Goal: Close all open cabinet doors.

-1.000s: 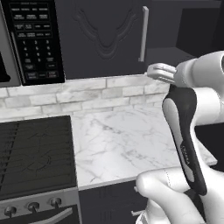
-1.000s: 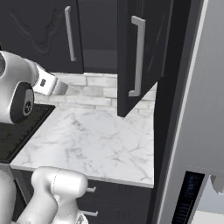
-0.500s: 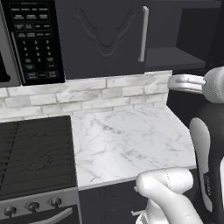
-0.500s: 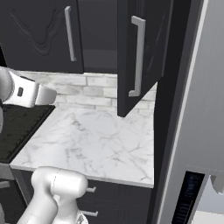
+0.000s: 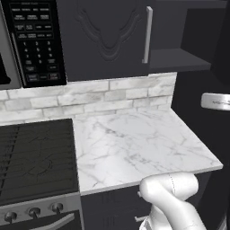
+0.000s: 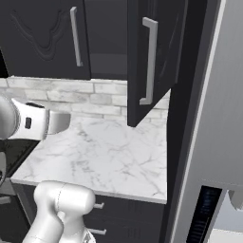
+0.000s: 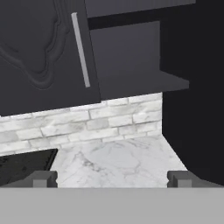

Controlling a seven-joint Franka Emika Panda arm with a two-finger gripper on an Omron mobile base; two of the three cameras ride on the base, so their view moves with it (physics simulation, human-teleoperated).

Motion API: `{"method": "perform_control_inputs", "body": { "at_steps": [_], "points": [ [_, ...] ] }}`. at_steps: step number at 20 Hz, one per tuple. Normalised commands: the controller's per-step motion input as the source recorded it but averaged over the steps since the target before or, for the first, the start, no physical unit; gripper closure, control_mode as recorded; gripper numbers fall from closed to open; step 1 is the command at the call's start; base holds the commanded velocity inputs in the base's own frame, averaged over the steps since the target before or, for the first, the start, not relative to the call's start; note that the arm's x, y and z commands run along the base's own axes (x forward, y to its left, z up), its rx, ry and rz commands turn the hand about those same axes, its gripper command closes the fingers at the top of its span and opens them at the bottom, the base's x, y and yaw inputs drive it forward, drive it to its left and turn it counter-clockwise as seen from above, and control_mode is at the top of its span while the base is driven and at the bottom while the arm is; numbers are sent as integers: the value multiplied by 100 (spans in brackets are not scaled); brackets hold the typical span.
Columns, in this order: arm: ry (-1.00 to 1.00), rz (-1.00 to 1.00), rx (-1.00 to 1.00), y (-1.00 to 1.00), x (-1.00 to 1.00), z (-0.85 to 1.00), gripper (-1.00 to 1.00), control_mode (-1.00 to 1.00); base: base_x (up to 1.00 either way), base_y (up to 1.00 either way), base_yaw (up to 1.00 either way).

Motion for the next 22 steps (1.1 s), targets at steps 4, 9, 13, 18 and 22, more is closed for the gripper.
{"method": "perform_control_inputs", "body": {
  "at_steps": [4, 9, 13, 18, 22],
  "points": [
    [-4, 0, -1, -35, -33, -18, -100, -100, 0, 0, 0],
    [-10, 1, -3, -38, -23, -22, -100, -100, 0, 0, 0],
    [-6, 0, -4, -55, -2, -24, -100, -100, 0, 0, 0],
    [-12, 0, -5, -39, 0, -19, -100, -100, 0, 0, 0],
    [-13, 0, -5, -20, -7, -12, -100, -100, 0, 0, 0]
  ]
}}
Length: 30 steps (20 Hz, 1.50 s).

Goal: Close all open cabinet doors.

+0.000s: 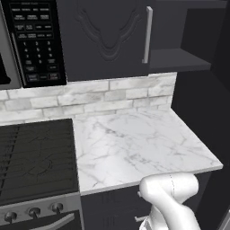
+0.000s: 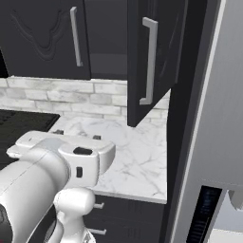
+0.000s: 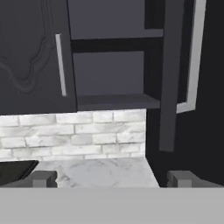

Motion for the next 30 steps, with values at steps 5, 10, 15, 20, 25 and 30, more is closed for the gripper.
{"method": "perform_control_inputs", "body": {
  "at_steps": [5, 10, 15, 20, 25, 30],
  "points": [
    [-12, 0, -5, -19, -3, 0, -100, -100, 0, 0, 0],
    [-22, 0, -4, -15, 0, 0, -100, -100, 0, 0, 0],
    [-11, 1, 0, -4, 2, 0, -100, -100, 0, 0, 0],
    [0, 5, 0, -5, 22, -7, -100, -100, 0, 0, 0],
    [0, 5, 0, -13, 31, -9, -100, -100, 0, 0, 0],
    [-1, 3, 0, -14, 30, -11, -100, -100, 0, 0, 0]
  ]
}}
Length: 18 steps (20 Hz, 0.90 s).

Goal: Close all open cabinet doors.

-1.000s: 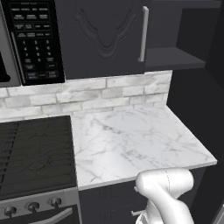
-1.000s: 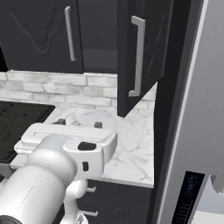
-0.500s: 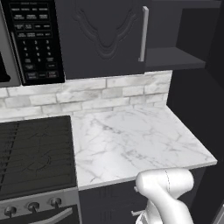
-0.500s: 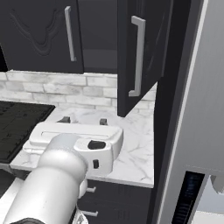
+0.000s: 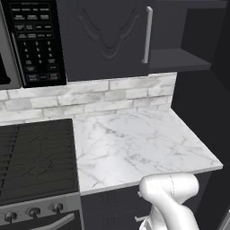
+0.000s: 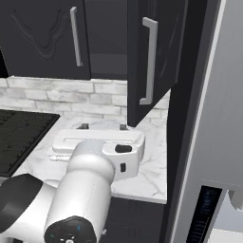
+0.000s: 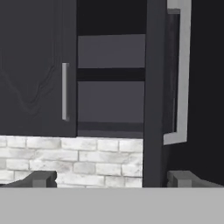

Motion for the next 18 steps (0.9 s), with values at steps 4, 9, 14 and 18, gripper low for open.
{"method": "perform_control_inputs", "body": {
  "at_steps": [4, 9, 14, 18],
  "points": [
    [0, 2, 0, -12, 37, -11, -100, -100, 0, 0, 0],
    [0, 1, 0, -15, 40, -11, -100, -100, 0, 0, 0],
    [0, 2, 0, -15, 35, -16, -100, -100, 0, 0, 0],
    [0, 2, 0, -14, 37, -18, -100, -100, 0, 0, 0]
  ]
}}
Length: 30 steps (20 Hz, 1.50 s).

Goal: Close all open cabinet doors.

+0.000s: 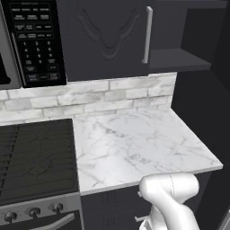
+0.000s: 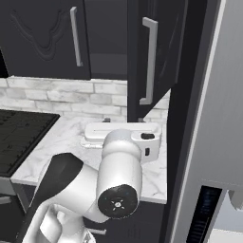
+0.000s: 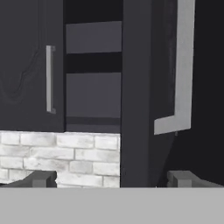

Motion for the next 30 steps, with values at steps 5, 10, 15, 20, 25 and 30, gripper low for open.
{"method": "perform_control_inputs", "body": {
  "at_steps": [5, 10, 15, 20, 25, 30],
  "points": [
    [0, 1, 0, -20, 38, -13, -100, -100, 0, 0, 0],
    [0, 3, 0, -27, 25, -6, -100, -100, 0, 0, 0],
    [0, 4, 0, -25, 14, -1, -100, -100, 0, 0, 0],
    [0, 5, 0, -11, 3, 0, -100, -100, 0, 0, 0],
    [0, 6, 0, -3, 0, 0, -100, -100, 0, 0, 0],
    [0, 8, 0, -16, 0, 0, -100, -100, 0, 0, 0]
  ]
}}
